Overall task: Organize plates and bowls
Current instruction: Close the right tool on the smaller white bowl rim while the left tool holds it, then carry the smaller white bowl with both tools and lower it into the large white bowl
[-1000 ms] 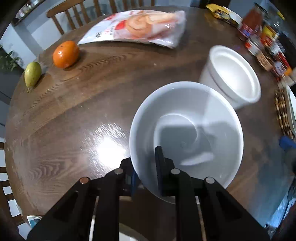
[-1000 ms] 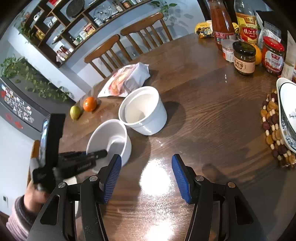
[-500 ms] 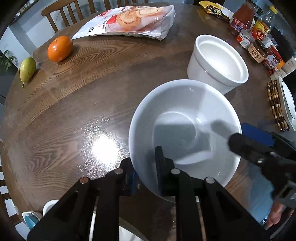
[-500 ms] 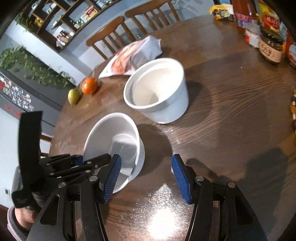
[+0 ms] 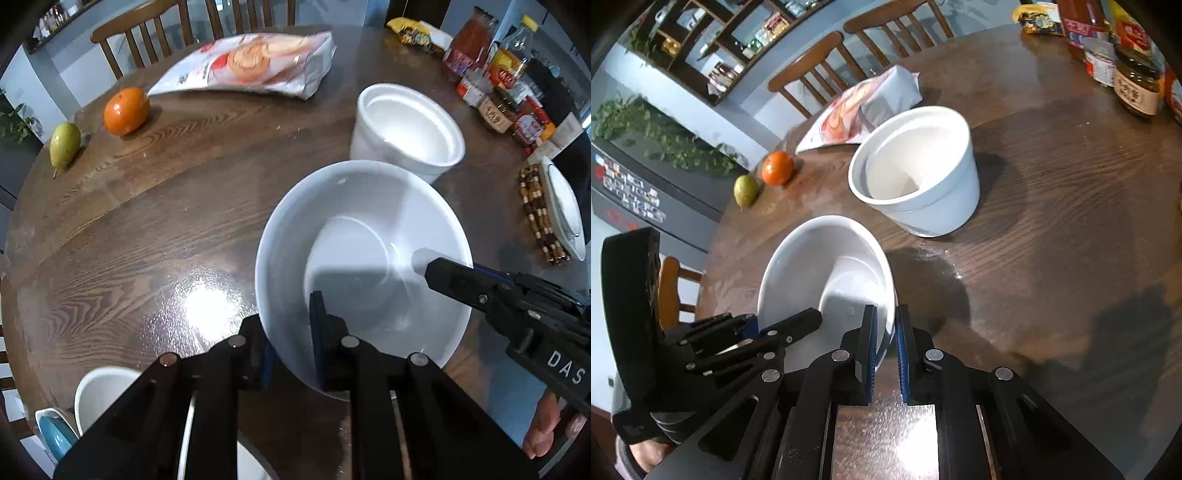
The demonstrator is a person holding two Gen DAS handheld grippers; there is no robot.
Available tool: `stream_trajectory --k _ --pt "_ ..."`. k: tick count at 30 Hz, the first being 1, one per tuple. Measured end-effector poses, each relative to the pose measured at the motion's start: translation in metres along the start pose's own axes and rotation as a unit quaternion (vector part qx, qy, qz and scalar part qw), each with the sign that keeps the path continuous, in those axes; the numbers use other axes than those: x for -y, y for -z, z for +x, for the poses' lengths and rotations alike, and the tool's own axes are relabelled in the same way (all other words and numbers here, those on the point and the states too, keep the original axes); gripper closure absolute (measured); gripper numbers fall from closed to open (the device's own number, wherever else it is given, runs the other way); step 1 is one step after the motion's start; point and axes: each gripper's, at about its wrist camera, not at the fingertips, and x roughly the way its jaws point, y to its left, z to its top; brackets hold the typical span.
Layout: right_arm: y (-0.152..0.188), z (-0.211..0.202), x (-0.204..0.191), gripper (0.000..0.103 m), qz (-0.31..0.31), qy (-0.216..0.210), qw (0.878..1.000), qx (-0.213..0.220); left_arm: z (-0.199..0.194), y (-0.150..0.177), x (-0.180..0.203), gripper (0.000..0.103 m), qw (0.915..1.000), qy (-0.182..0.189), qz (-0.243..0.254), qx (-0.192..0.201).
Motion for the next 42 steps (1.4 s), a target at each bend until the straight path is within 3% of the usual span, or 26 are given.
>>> stream_trajectory --k 12,18,31,42 --pt "0.021 -0.07 -0.031 0.092 -0.047 0.002 0.996 0.074 -0.088 0.03 0.033 0.087 0.9886 -0.058 0.027 0.136" --pt "0.03 -0.092 -0.05 0.092 -0.069 -0.008 0.993 0.096 -0.117 0.044 0.031 0.087 0.9821 -0.068 0.015 0.175" --pt "0.051 -0.094 -0.108 0.092 -0.136 -0.03 0.985 0.099 -0.147 0.081 -0.005 0.087 0.9734 -0.092 -0.054 0.202" --pt "0.065 -0.064 -0.151 0.092 -0.181 -0.039 0.981 0.059 -0.149 0.105 -0.047 0.087 0.9693 -0.112 -0.108 0.19"
